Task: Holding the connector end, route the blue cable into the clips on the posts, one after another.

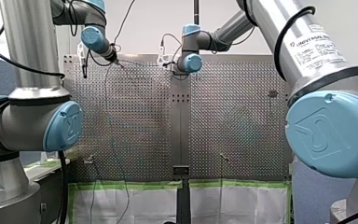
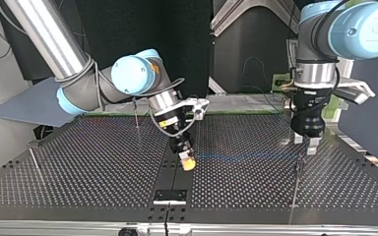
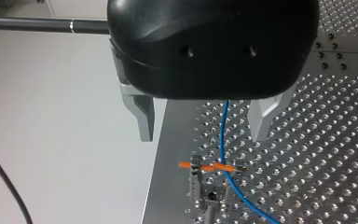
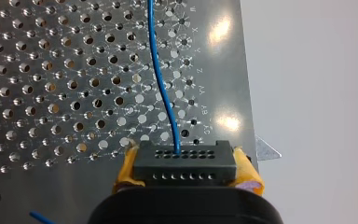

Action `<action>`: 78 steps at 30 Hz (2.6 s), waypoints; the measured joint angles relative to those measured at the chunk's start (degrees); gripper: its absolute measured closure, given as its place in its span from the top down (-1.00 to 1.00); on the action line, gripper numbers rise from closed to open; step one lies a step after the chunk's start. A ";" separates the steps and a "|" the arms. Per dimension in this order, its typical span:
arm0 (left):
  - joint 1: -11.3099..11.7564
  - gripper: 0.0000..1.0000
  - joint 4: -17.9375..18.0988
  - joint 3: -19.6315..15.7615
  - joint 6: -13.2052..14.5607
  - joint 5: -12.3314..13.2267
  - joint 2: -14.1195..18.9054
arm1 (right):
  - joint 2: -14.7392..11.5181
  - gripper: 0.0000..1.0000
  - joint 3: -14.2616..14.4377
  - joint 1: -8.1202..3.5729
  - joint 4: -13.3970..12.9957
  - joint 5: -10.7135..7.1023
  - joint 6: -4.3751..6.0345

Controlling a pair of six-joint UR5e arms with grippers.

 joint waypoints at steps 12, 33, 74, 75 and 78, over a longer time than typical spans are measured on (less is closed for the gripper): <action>-0.91 1.00 -0.22 0.00 0.37 -1.45 -0.30 | 0.05 -1.00 -0.01 -0.03 0.03 -0.07 0.03; -1.66 1.00 -0.26 0.00 0.26 -2.69 -0.06 | 0.05 -1.00 0.00 -0.58 0.21 -0.47 0.19; -5.99 1.00 -0.38 6.23 0.95 -0.76 -8.15 | 0.07 -1.00 0.00 -1.20 0.24 -0.89 0.19; -5.90 1.00 -0.28 6.28 0.70 -0.79 -8.23 | 0.07 -1.00 0.00 -1.21 0.25 -0.91 0.19; -5.89 1.00 0.37 6.59 0.07 -0.68 -8.65 | 0.06 -1.00 0.00 -1.21 0.28 -0.95 0.19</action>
